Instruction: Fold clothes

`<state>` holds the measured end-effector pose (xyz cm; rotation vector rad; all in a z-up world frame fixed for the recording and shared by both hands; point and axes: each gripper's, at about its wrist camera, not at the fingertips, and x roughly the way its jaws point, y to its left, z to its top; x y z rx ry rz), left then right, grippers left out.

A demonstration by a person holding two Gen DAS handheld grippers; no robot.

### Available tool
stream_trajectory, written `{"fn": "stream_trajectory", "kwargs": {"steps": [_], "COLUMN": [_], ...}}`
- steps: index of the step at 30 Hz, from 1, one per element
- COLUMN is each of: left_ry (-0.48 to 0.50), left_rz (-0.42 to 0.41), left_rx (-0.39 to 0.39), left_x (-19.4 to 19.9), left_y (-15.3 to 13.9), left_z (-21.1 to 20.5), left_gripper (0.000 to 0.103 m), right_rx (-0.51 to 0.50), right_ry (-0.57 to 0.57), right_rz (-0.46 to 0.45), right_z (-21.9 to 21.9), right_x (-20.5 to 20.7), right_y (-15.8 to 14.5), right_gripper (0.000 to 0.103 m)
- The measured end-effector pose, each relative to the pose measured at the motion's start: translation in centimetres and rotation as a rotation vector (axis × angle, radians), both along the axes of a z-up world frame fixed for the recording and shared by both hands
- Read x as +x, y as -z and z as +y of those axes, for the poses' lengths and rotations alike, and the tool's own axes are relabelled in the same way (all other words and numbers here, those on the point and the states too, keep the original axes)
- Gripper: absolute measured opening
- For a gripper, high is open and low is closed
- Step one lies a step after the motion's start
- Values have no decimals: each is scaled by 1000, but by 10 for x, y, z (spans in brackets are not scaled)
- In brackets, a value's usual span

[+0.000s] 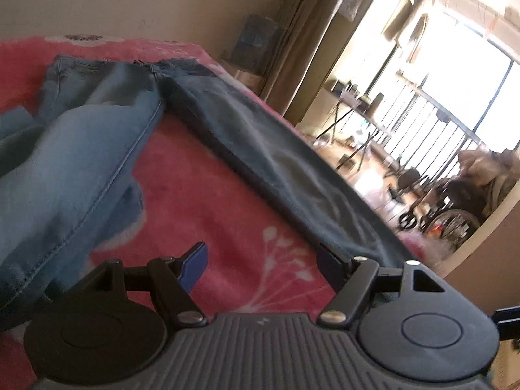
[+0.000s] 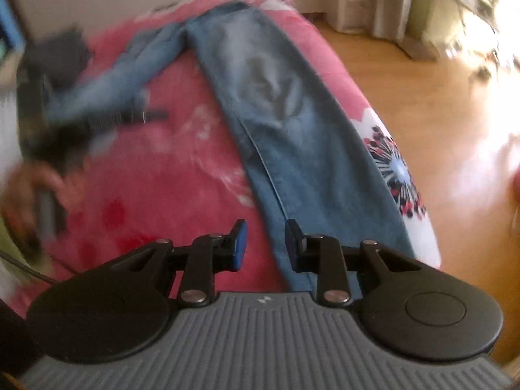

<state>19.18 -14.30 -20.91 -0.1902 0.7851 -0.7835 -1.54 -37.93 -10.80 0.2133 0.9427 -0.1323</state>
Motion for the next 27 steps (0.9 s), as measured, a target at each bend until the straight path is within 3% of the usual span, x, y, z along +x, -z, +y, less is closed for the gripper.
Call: {"fn": "stream_trajectory", "kwargs": {"steps": [3,7,12,16,21,24,26,27], "left_ry": [-32,-109,-171,-196,-295,-373,-385,-379], "left_rz": [16,36,-76,-148,-185,-208,-166,-107], "left_rx": [-33,-92,-130,-158,-21,119,222,276], "left_x": [0,-4,-16,-35,-53,-51,-42,-34], "left_y": [-8,-25,-44,-66,-101,-106,-93,-81], "left_z": [5,28,59,81,111,131,138,140], "left_gripper": [75,75,76,76,77,88,91,91], "right_rx": [-32,12,70,144,272,390,496,555], "right_ry": [-55,-181,-315,-280,-229,-249,-275,-283], "right_rz": [-41,-112,-184,-187,-234,-232,-195,-169], "right_z": [31,66,82,68,51,44,43,43], "right_x": [8,30,53,70,96,126,153,167], "right_y": [-23,-47,-50,-27,-16,0,18,28], "right_gripper": [24,24,22,24,24,29,31,33]}}
